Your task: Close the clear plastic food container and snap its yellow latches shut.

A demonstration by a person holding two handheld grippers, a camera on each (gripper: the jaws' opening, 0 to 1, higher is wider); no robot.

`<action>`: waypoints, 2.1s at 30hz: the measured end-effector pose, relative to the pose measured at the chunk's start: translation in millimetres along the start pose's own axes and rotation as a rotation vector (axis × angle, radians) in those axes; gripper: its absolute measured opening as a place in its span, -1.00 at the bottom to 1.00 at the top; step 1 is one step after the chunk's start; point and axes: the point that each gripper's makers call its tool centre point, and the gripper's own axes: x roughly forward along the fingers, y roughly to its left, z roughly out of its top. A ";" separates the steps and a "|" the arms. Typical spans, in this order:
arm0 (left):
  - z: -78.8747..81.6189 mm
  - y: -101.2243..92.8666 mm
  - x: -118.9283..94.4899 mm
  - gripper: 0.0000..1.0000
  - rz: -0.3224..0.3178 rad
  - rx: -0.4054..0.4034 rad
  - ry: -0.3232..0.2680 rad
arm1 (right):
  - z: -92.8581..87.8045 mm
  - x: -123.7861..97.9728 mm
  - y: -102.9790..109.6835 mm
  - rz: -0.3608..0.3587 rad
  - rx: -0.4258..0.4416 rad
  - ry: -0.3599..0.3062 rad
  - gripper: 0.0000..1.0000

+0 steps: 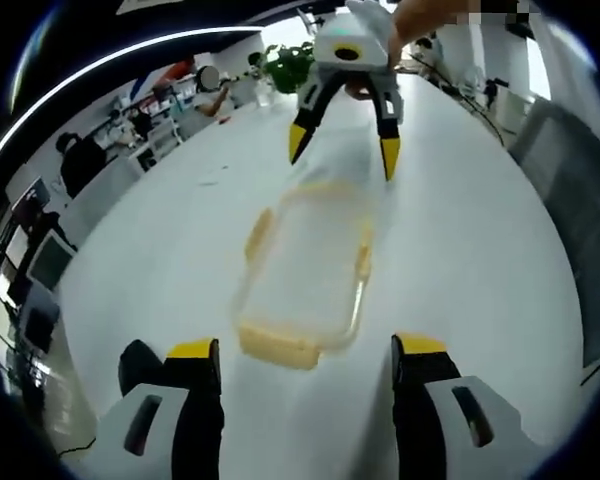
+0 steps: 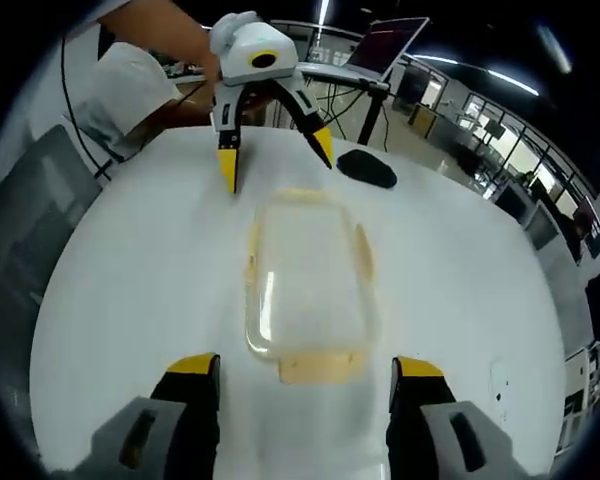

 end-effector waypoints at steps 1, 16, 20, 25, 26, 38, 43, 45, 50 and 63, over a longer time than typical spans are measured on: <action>-0.2 0.2 0.4 0.35 -0.003 0.005 0.002 | 0.1 0.4 -0.2 0.001 0.000 0.001 0.36; -9.7 4.6 11.3 0.06 -0.102 0.069 0.062 | -0.5 13.3 -4.8 0.083 -0.007 0.030 0.27; -10.8 8.1 14.3 -0.03 -0.109 0.085 0.073 | -5.3 17.2 -4.6 0.112 -0.009 0.050 0.24; -13.0 13.8 18.1 -0.06 -0.125 0.101 0.083 | -6.1 19.9 -2.5 0.141 -0.025 0.067 0.19; -13.6 14.5 18.7 -0.06 -0.128 0.103 0.085 | -7.1 21.3 -2.6 0.142 -0.029 0.075 0.18; -8.1 8.5 18.2 -0.15 -0.194 0.092 0.062 | -13.6 22.8 0.2 0.175 0.017 0.119 -0.04; -7.4 8.1 17.7 -0.25 -0.213 0.091 0.061 | -13.9 21.1 1.0 0.175 0.010 0.120 -0.18; -6.8 7.9 17.1 -0.25 -0.213 0.098 0.065 | -13.8 21.2 0.4 0.172 0.012 0.124 -0.23; -7.9 8.6 16.0 -0.26 -0.207 0.097 0.071 | -13.2 22.0 0.9 0.170 0.013 0.133 -0.23; -9.7 8.4 16.9 -0.26 -0.223 0.134 0.086 | -12.8 23.2 1.1 0.176 0.010 0.196 -0.23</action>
